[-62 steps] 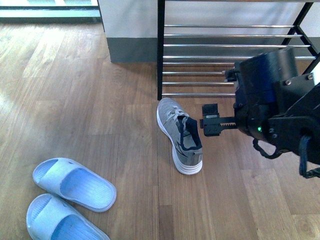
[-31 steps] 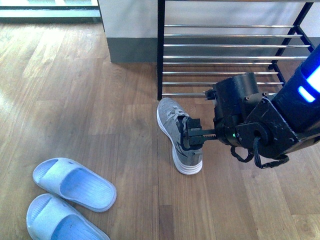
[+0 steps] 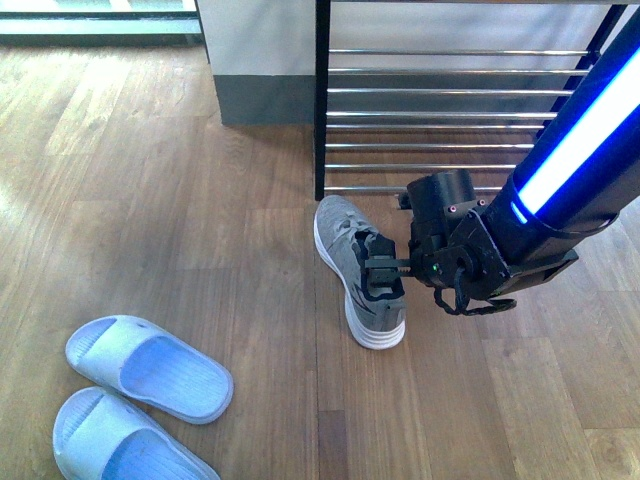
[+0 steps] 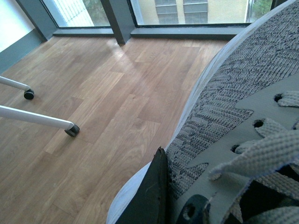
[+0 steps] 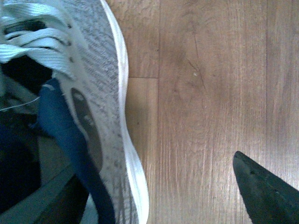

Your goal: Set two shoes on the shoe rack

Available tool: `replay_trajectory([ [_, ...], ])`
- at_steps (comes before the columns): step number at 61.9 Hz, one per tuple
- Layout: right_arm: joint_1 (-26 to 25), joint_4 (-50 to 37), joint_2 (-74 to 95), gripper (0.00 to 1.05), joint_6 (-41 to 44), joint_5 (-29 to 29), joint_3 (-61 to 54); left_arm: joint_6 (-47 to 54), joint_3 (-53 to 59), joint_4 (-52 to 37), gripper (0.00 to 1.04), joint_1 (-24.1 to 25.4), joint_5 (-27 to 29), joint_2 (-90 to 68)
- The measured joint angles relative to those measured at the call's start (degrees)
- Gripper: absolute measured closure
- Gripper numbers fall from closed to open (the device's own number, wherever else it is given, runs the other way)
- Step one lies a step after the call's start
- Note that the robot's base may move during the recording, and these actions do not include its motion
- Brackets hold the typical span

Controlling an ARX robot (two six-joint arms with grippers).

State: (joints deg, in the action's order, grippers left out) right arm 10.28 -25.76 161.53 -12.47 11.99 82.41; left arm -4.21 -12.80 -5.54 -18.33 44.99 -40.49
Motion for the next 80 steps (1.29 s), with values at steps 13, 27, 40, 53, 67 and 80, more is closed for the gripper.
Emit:
replay_trajectory([
  [13,-0.7,3.3,3.3,0.57,-1.1,1.2,4.8,0.0,0.0,0.0,1.03,0.0,0.0,0.0],
  [27,-0.3,2.8,4.2,0.9,-1.4,3.4,5.4,0.0,0.0,0.0,1.03,0.0,0.0,0.0],
  [40,-0.1,-2.9,1.0,1.03,-0.3,6.0,-2.2,0.0,0.0,0.0,1.03,0.0,0.0,0.0],
  [53,-0.6,-16.3,-16.7,1.03,10.0,6.8,-25.2,0.0,0.0,0.0,1.03,0.0,0.0,0.0],
  [67,-1.8,-22.8,-42.2,1.03,18.8,6.4,-45.8,0.0,0.0,0.0,1.03,0.0,0.0,0.0],
  [80,-3.2,-18.6,-61.9,1.03,23.5,8.2,-56.1,0.0,0.0,0.0,1.03,0.0,0.0,0.0],
])
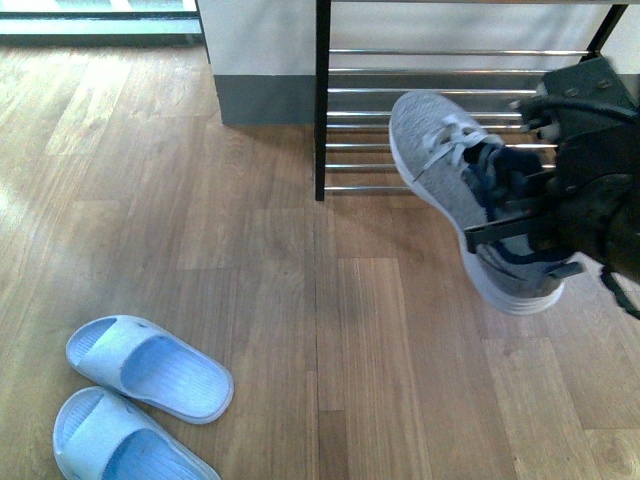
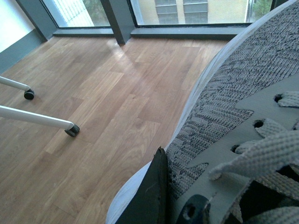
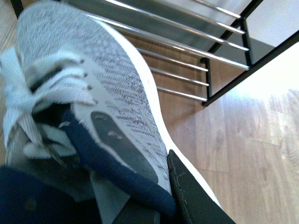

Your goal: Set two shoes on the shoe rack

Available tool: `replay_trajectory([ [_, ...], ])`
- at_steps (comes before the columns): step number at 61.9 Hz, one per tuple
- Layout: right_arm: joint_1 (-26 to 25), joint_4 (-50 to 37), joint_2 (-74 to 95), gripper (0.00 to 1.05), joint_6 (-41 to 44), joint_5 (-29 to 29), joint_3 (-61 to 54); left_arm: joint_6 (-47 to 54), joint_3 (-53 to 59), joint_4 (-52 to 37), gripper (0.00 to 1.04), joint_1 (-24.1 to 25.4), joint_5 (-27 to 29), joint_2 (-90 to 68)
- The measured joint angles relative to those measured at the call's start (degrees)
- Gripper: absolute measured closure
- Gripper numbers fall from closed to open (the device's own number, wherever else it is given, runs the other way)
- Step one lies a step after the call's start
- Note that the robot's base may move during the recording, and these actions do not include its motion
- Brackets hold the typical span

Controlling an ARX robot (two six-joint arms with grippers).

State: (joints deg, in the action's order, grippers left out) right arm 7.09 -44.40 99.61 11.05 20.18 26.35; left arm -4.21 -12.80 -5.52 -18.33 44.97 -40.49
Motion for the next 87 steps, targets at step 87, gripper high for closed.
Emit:
replay_trajectory([
  [87,1.4,14.6,-34.4,1.03,3.4,2.2,-8.7,0.0,0.0,0.0,1.03,-0.2,-0.6,0.0],
])
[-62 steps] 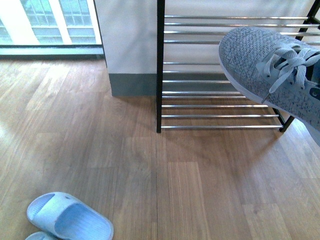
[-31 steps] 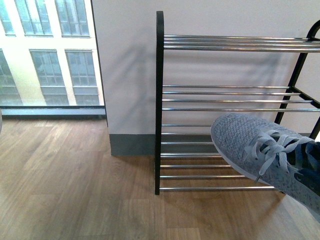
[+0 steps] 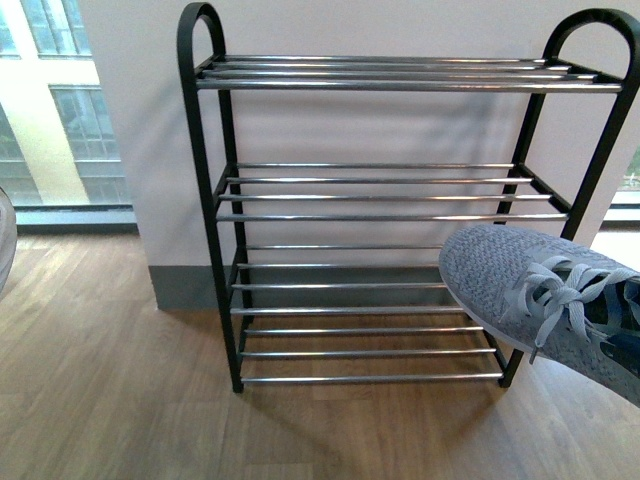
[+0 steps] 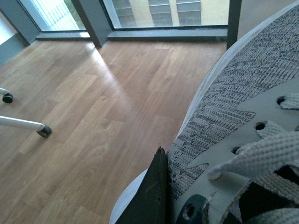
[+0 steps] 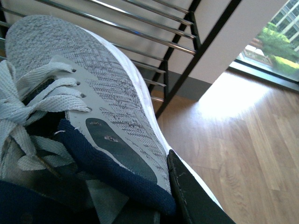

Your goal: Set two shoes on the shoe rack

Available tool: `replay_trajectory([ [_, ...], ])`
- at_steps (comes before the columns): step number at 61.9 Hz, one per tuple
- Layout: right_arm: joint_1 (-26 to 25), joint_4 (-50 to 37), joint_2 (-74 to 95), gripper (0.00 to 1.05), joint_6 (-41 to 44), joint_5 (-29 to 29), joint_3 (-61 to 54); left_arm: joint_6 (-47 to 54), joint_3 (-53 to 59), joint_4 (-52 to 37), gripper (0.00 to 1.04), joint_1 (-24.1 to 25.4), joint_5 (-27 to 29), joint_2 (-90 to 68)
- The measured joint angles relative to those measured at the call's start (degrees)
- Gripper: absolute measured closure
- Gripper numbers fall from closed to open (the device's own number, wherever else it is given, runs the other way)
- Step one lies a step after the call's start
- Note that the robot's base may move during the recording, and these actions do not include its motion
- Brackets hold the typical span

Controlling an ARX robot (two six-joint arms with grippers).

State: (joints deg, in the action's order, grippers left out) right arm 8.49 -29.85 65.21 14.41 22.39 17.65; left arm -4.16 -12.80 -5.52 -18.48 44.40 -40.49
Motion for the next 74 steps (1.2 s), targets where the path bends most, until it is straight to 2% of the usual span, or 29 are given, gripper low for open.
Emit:
replay_trajectory([
  [48,0.4,0.1,0.1,1.03,0.0,-1.3,-0.1,0.1,0.0,0.0,1.03,0.1,1.1,0.0],
  [66,-0.2,0.1,0.0,1.03,0.0,0.5,-0.2,0.1,0.0,0.0,1.03,-0.2,-0.2,0.0],
  [74,0.5,0.1,0.0,1.03,0.0,-1.7,-0.2,0.1,0.0,0.0,1.03,0.2,1.2,0.0],
])
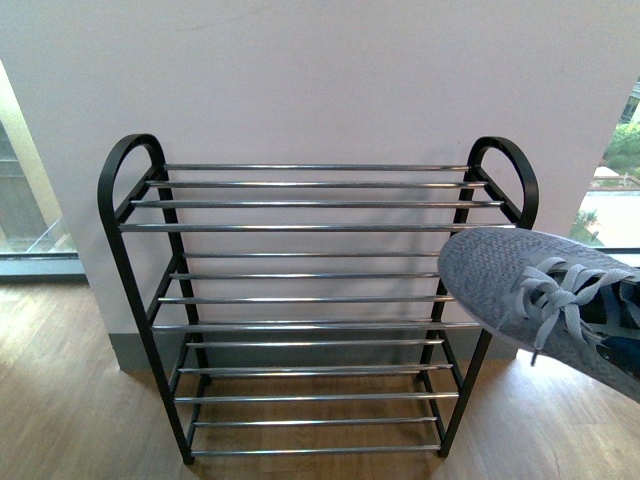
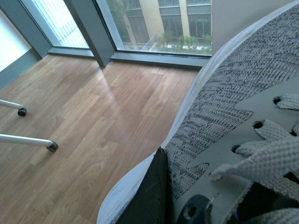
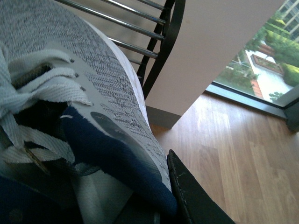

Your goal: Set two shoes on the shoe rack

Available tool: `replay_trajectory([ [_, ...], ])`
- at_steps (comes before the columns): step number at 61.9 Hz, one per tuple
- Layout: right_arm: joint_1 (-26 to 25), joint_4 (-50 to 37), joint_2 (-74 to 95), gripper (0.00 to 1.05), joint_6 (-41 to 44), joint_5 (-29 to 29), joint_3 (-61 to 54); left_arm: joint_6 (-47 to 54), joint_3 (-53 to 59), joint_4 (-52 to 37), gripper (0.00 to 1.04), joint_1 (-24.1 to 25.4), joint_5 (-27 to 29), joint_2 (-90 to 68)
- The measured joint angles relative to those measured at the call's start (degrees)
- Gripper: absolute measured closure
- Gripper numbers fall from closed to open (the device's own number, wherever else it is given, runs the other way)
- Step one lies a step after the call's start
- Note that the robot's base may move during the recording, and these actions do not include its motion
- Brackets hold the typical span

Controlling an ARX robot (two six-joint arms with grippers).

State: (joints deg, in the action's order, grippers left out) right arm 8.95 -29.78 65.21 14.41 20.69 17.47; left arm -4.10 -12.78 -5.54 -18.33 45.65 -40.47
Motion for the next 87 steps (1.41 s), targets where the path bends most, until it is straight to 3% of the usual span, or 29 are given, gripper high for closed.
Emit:
replay_trajectory([
  [19,-0.6,0.0,0.0,1.03,0.0,2.1,0.0,0.0,0.0,0.0,1.03,-0.1,-1.1,-0.1],
  [83,-0.3,0.0,0.1,1.03,0.0,1.0,0.0,0.0,0.2,0.0,1.03,-0.1,-0.7,-0.1],
  [87,-1.4,-6.4,1.4,1.03,-2.9,-5.7,-1.6,0.0,0.2,0.0,1.03,-0.1,-0.7,-0.1],
])
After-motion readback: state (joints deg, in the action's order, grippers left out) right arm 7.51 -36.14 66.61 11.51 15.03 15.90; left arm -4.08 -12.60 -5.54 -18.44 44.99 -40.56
